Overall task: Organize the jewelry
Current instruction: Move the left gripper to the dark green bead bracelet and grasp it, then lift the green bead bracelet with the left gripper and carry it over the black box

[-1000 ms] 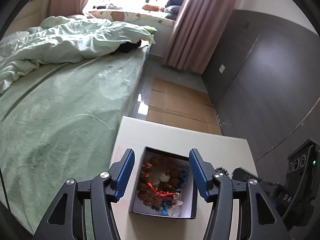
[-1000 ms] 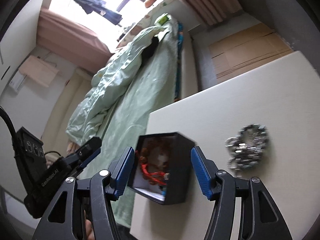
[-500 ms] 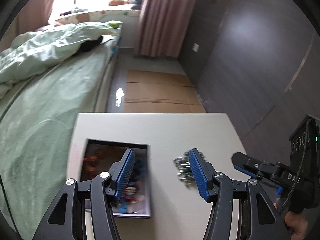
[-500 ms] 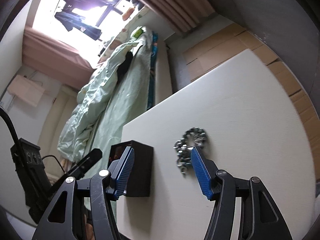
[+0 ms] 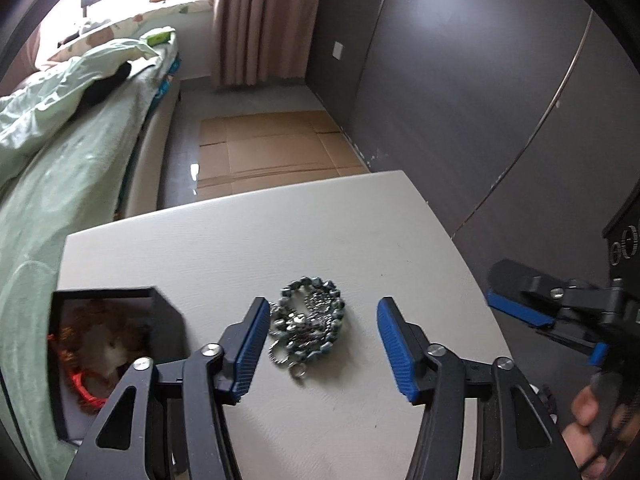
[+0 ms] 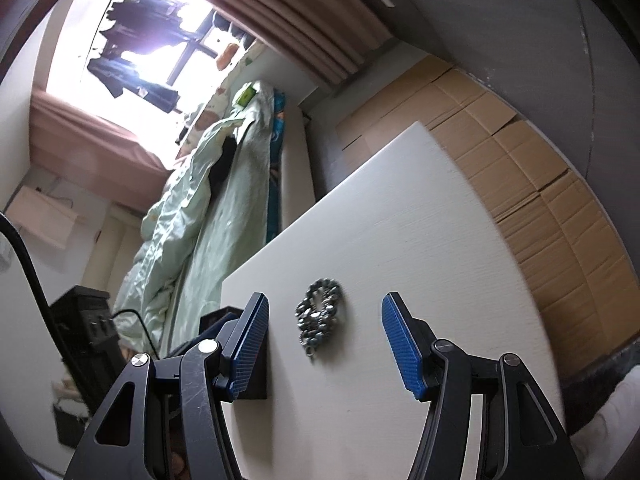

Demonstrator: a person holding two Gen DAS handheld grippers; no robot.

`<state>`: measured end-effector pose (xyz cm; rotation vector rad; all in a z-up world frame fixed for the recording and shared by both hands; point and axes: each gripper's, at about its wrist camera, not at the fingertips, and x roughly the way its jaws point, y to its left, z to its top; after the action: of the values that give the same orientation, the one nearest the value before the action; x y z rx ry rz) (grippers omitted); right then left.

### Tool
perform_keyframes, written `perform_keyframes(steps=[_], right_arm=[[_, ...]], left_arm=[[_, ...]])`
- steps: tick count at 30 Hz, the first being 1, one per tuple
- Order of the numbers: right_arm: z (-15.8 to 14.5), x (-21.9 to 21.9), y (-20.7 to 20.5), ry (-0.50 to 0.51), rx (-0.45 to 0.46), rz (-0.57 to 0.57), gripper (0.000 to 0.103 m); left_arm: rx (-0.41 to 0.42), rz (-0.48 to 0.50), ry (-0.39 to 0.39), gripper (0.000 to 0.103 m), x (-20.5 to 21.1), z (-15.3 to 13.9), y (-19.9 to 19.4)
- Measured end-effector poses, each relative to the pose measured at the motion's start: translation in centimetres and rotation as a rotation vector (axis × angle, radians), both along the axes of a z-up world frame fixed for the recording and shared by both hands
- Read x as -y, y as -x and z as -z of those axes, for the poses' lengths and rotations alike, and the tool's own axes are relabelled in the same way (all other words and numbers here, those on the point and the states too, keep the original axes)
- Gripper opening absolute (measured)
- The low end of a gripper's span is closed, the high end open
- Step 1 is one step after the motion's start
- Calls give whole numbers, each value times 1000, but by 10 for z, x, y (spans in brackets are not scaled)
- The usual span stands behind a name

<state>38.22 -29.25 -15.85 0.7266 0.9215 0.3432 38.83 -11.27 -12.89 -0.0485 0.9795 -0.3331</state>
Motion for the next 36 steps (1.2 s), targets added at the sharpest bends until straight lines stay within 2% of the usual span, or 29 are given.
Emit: perform_keyframes(steps=[3, 10, 13, 15, 17, 19, 22, 24, 28, 36], right_arm=[[1, 11, 1, -9, 2, 18, 60], [4, 19, -3, 11, -9, 27, 60], [6, 23, -3, 12, -14, 37, 60], [6, 24, -3, 21, -16, 42, 60], [5, 24, -3, 45, -15, 46, 60], [6, 23, -3, 47, -17, 39, 60], [8, 21, -4, 61, -26, 32, 60], [9, 20, -6, 66, -28, 28, 60], [12, 16, -7, 85, -34, 13, 60], [16, 1, -9, 112, -43, -39, 60]], left_arm=[[-28, 49, -33, 43, 13, 8, -10], [-124, 134, -109, 43, 34, 31, -31], [-163, 162, -123, 38, 40, 43, -35], [-170, 173, -148, 31, 43, 49, -37], [-169, 191, -179, 28, 46, 50, -36], [-168, 186, -208, 13, 46, 50, -37], [-187, 165, -144, 10, 33, 47, -39], [-160, 152, -133, 10, 27, 38, -37], [-114, 114, -58, 10, 8, 13, -31], [-76, 73, 52, 10, -14, -10, -20]])
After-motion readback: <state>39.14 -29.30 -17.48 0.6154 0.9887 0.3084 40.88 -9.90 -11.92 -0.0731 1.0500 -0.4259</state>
